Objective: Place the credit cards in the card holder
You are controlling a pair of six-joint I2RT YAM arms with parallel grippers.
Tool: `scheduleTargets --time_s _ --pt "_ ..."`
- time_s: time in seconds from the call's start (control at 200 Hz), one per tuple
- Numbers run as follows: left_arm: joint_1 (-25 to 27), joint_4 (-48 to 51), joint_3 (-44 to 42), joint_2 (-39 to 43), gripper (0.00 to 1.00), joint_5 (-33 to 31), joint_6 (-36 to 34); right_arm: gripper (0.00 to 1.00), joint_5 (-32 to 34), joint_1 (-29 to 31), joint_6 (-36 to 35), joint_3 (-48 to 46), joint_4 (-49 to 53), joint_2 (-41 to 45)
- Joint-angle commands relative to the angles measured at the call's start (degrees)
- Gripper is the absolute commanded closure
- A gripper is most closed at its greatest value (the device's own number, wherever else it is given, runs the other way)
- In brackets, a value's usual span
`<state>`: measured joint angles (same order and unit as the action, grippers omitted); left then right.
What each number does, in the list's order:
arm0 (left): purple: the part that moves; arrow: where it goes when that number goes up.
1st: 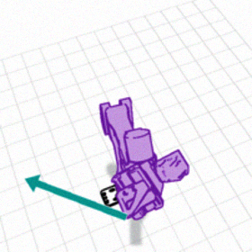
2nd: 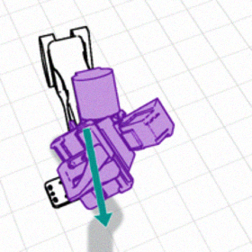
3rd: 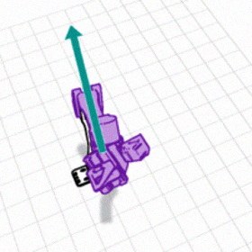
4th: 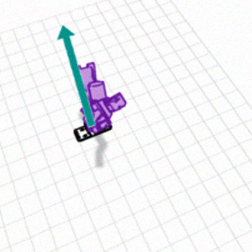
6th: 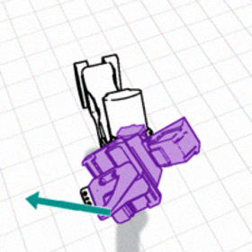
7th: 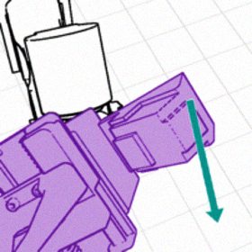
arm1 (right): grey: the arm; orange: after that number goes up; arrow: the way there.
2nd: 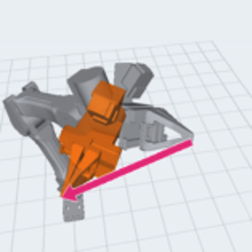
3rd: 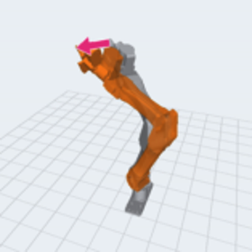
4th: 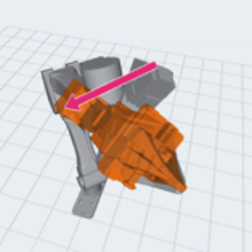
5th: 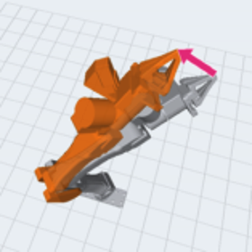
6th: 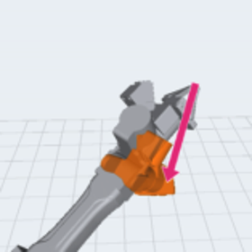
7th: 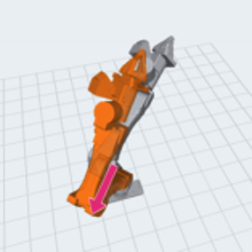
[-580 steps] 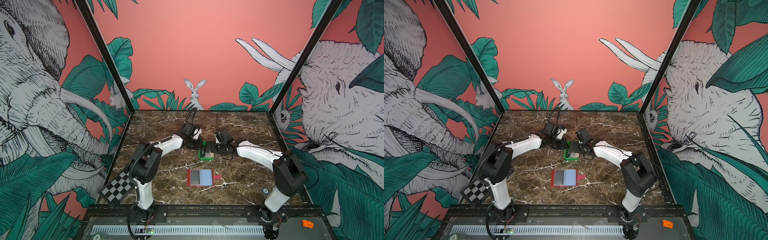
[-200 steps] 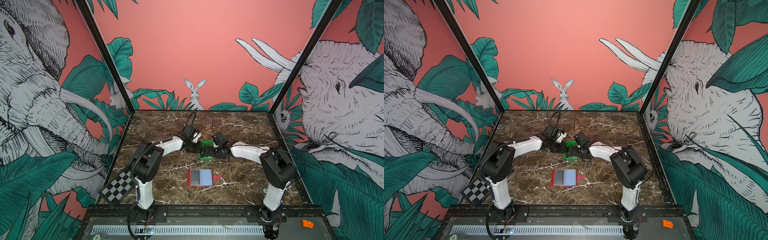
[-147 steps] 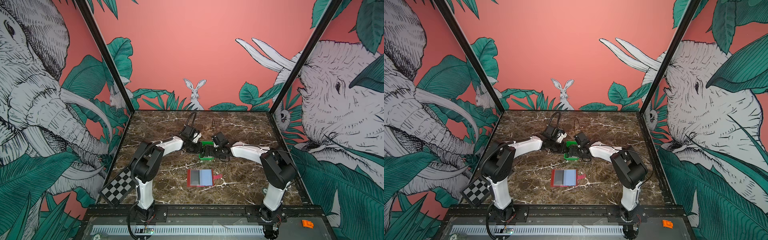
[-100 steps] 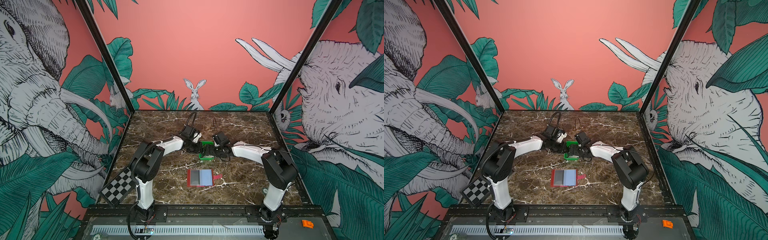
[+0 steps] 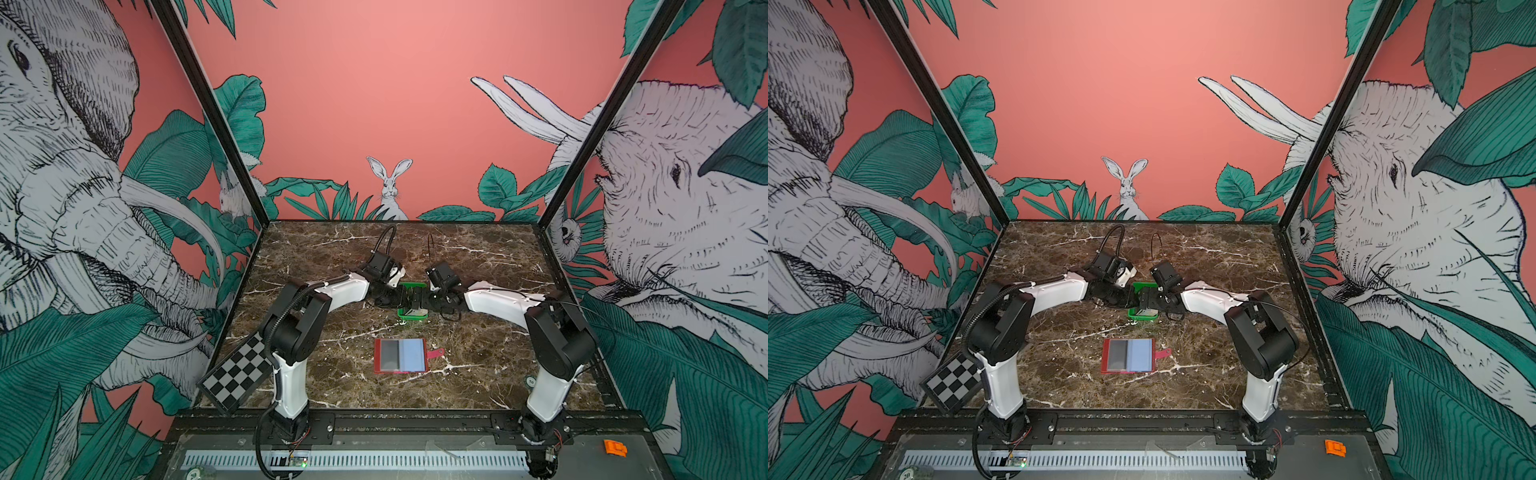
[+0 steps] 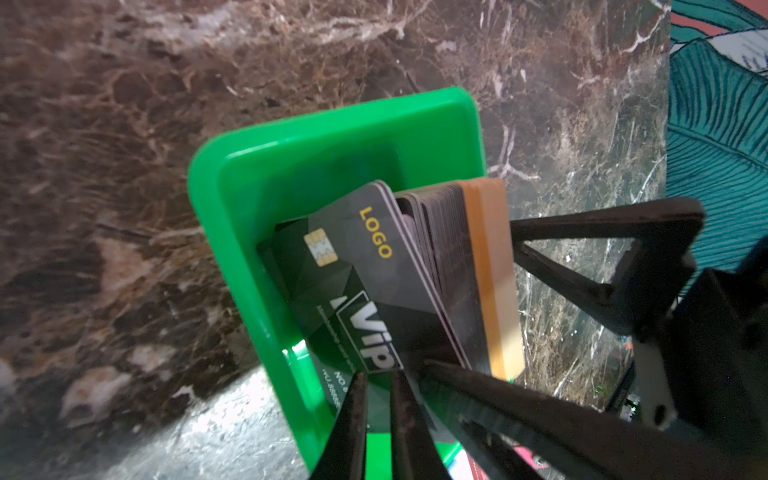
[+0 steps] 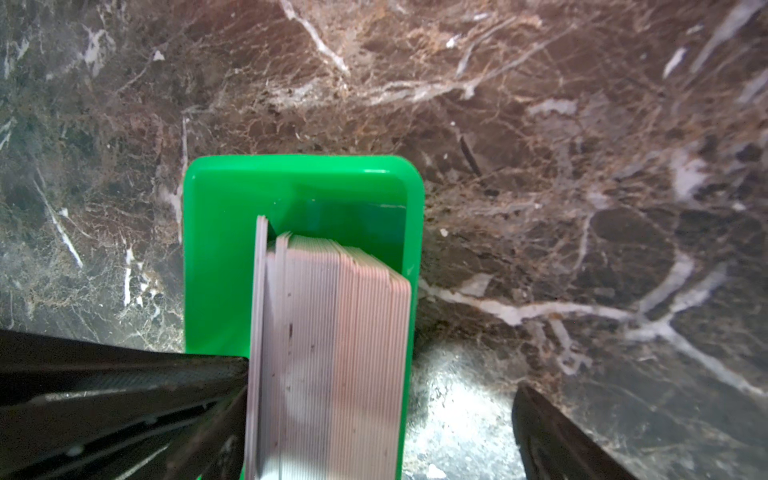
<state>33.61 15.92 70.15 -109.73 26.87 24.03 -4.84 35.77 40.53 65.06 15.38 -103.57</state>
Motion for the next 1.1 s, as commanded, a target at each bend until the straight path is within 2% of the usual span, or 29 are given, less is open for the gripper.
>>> scheduleTargets --time_s 0.0,0.455,0.765,0.92,1.095 --pt "-0.03 2.18 0.58 -0.16 0.85 -1.27 -0.08 0.05 3.44 -1.05 0.24 1.62 2.59 -1.42" --pt "0.02 2.67 0.86 0.53 0.87 -2.04 -0.3 0.05 -0.6 1.11 0.15 -2.54 2.7 2.67" --pt "-0.03 2.72 0.82 0.54 0.87 -2.18 -0.22 0.05 1.28 2.2 2.0 -3.87 2.78 3.63" --pt "-0.06 2.81 0.87 0.42 0.87 -2.15 -0.29 0.05 4.16 1.7 1.89 -2.1 4.45 2.46" --pt "-0.03 2.72 1.13 -0.37 0.86 -1.24 -0.04 0.05 4.06 1.34 1.24 0.15 5.35 1.62"
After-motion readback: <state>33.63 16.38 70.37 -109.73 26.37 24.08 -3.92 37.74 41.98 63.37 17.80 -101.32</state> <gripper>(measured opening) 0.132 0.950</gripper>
